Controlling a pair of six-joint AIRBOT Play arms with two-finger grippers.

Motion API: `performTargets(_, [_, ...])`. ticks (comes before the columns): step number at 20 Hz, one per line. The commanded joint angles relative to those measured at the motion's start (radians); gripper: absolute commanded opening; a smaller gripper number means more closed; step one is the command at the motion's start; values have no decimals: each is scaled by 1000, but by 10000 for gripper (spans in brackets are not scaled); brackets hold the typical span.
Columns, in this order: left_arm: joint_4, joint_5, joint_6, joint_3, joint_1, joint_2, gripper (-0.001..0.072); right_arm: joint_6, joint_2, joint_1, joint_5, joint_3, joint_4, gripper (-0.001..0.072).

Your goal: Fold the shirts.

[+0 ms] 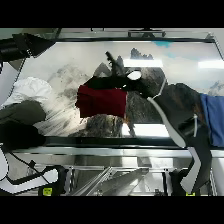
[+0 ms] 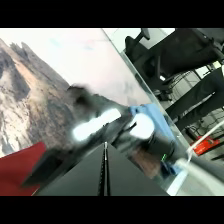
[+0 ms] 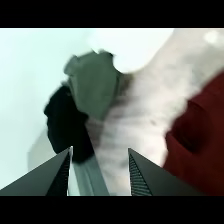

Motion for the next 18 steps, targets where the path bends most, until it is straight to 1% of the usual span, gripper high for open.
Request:
performTargets(1, [-11,-1,9,-7,-2,1,17,282,90,-207,264,4,-375,464])
performTargets(3, [-11,-1,9,-7,-2,1,17,428,106,-296,333,-18,-576,643])
performTargets(4, [-11,-1,9,-6,-2,1,17,475,103,-318,355,-48,-645,673])
performTargets(5, [-11,-1,9,-7,-2,1,17,484,103,-329,346,-98,-679,672])
performTargets(7, [-11,1,9,-7,-2,1,16,473,92,-325,280,-187,-665,672])
performTargets(9, [-11,2,10,-7,-2,1,17,461,55,-299,234,-220,-633,672])
performTargets(12, [-11,0,13,-7,-2,1,16,422,-14,-247,204,-219,-534,671])
performTargets(15, [-11,0,27,-7,-2,1,17,385,-66,-198,129,-219,-435,669])
performTargets(18, [-11,-1,27,-7,-2,1,16,384,-100,-176,91,-219,-365,658])
